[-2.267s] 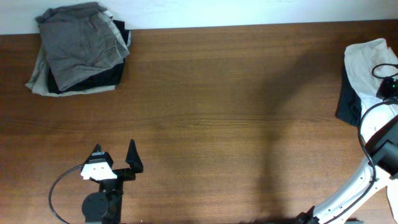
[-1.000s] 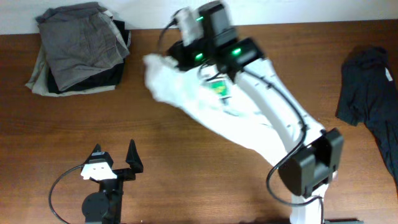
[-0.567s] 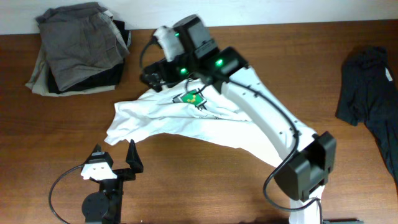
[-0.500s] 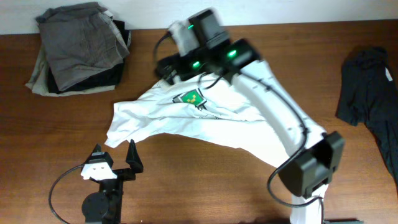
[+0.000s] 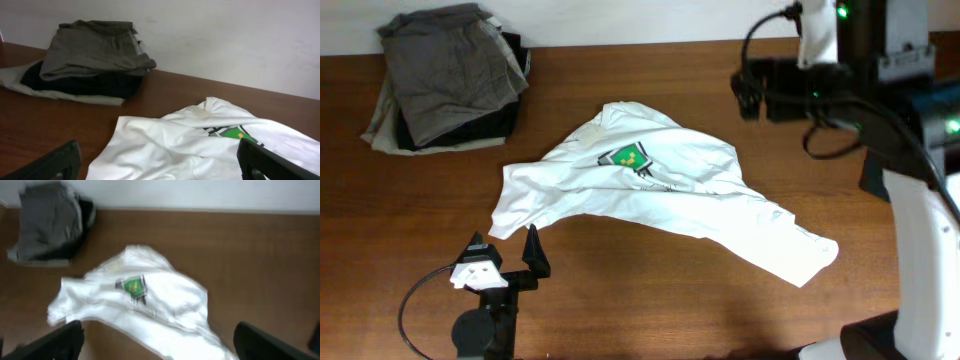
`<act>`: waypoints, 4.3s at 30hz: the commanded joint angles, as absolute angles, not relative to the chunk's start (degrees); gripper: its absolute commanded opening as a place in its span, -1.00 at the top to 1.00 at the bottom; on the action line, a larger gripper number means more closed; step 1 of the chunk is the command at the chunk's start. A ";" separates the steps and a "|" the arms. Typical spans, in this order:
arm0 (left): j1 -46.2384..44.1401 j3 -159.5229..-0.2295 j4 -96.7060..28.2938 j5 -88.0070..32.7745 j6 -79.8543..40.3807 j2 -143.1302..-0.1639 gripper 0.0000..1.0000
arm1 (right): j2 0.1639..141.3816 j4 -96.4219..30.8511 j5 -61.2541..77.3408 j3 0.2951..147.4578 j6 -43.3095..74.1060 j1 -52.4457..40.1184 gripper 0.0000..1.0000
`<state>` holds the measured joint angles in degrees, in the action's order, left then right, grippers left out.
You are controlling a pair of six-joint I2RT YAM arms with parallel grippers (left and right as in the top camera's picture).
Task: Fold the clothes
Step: 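Grasp the T-shirt's left edge with the left gripper, then move the right gripper to the T-shirt's right sleeve and grasp it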
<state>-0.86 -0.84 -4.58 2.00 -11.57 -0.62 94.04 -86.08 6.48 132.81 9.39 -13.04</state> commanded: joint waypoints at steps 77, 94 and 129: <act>19.40 -68.73 -53.91 -8.05 -7.27 -104.92 -0.94 | 103.57 -94.26 8.82 122.41 11.49 -12.78 -0.97; 18.06 -68.73 -52.29 -4.34 -8.34 -113.65 -0.50 | 103.57 -94.24 7.92 122.41 12.34 -12.78 -0.98; 16.38 -68.73 -47.11 -2.74 -9.85 -113.91 0.99 | 78.96 -63.42 11.46 52.38 19.84 4.89 -0.99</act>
